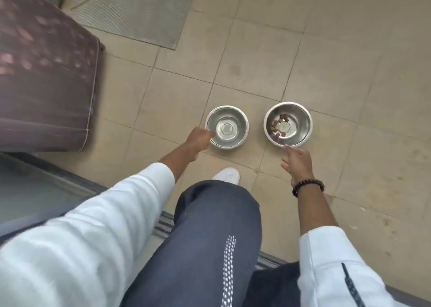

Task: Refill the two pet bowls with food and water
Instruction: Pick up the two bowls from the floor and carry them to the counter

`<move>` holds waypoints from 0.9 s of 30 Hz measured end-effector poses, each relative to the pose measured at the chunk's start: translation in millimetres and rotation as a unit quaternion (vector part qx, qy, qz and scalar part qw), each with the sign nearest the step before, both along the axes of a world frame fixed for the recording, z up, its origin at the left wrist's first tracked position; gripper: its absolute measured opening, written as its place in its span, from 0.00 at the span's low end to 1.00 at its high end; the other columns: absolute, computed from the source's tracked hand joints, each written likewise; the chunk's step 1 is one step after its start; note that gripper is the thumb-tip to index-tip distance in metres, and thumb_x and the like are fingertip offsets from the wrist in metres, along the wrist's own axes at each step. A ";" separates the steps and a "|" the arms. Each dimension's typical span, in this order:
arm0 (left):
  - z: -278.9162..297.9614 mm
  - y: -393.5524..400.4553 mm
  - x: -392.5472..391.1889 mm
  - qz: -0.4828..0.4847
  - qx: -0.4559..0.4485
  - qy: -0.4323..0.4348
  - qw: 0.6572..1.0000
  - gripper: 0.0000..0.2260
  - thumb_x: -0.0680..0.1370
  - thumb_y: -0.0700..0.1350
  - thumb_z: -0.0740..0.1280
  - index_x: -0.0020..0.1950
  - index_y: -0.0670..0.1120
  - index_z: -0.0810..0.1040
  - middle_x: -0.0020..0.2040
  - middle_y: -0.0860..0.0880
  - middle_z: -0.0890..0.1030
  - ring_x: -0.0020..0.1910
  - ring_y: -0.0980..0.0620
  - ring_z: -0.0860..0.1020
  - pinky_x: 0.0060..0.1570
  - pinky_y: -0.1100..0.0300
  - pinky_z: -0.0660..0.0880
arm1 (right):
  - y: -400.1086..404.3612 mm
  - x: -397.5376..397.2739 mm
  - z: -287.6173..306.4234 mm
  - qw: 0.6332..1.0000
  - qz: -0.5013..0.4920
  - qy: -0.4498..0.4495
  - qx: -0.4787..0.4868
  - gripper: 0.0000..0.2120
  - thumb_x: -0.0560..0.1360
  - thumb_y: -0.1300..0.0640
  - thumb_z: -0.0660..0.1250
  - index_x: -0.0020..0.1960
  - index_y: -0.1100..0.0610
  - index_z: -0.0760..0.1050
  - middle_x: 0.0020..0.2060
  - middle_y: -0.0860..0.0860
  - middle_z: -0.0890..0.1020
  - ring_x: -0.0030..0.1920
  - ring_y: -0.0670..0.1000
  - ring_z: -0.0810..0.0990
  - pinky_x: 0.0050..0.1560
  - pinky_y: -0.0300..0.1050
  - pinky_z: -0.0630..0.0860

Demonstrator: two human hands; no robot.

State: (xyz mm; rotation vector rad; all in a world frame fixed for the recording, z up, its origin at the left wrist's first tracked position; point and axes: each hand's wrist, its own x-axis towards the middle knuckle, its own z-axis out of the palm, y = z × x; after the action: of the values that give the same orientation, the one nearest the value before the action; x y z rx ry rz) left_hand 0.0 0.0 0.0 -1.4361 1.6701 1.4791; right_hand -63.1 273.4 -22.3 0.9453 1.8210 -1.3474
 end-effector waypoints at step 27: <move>-151.8 -8.0 -53.9 0.048 0.026 0.103 0.993 0.21 0.80 0.33 0.61 0.71 0.49 0.69 0.63 0.43 0.77 0.52 0.47 0.81 0.43 0.54 0.82 | -19.6 -44.3 -150.9 0.944 -0.301 0.096 -0.095 0.21 0.75 0.74 0.60 0.61 0.54 0.69 0.52 0.51 0.77 0.48 0.53 0.84 0.39 0.45 0.83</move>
State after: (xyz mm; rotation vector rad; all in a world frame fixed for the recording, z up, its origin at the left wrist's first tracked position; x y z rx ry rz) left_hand -53.9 -8.0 -151.8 -1.3925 1.6879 1.7625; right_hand -107.4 253.8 -173.2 1.3693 1.5506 -2.0054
